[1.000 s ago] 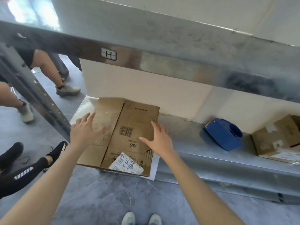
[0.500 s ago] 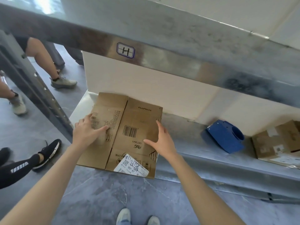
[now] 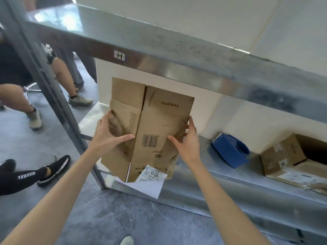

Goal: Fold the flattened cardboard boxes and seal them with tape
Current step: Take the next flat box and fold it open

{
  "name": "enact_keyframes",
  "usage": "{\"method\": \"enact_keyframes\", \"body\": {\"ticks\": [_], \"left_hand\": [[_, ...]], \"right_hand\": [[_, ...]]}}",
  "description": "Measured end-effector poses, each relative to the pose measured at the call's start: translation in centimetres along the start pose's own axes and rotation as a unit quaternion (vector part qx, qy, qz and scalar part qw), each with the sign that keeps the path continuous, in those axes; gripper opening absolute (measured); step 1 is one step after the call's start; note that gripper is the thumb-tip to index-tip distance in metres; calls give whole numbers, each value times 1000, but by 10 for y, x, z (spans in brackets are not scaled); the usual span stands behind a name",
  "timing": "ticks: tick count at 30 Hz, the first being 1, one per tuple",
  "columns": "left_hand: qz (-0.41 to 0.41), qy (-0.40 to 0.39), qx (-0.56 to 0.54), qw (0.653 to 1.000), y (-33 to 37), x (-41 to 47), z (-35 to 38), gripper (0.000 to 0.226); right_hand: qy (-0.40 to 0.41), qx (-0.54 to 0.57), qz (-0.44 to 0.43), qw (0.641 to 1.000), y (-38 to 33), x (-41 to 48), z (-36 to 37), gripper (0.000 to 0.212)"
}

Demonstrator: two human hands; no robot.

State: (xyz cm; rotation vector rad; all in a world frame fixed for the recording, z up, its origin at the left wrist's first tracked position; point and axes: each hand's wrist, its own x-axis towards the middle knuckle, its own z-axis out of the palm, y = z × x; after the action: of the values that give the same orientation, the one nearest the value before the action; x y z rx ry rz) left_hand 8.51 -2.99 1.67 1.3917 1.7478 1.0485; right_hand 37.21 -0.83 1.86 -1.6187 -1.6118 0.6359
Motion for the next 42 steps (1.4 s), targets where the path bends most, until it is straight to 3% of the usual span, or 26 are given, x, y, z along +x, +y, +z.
{"method": "enact_keyframes", "body": {"ticks": [7, 10, 17, 20, 26, 30, 33, 42], "left_hand": [[93, -63, -84, 990, 65, -34, 35, 135], [133, -100, -61, 984, 79, -39, 55, 135], [198, -221, -24, 955, 91, -37, 96, 141], [184, -253, -27, 949, 89, -30, 105, 134], [182, -177, -78, 964, 104, -23, 104, 107], [208, -101, -132, 964, 124, -33, 106, 93], [226, -52, -159, 960, 134, -37, 111, 93], [281, -10, -76, 957, 139, -37, 113, 66]], "right_hand": [[29, 49, -46, 997, 5, -10, -74, 115], [47, 48, -46, 997, 17, -11, -102, 118], [64, 14, -26, 997, 52, -24, -126, 102], [67, 14, -27, 997, 58, -27, -125, 97], [40, -79, -51, 995, 57, -27, -130, 85], [34, -58, -65, 996, 47, -22, -134, 94], [40, -46, -71, 996, 37, -19, -134, 89], [102, 16, -125, 987, 26, -22, -148, 97]]}}
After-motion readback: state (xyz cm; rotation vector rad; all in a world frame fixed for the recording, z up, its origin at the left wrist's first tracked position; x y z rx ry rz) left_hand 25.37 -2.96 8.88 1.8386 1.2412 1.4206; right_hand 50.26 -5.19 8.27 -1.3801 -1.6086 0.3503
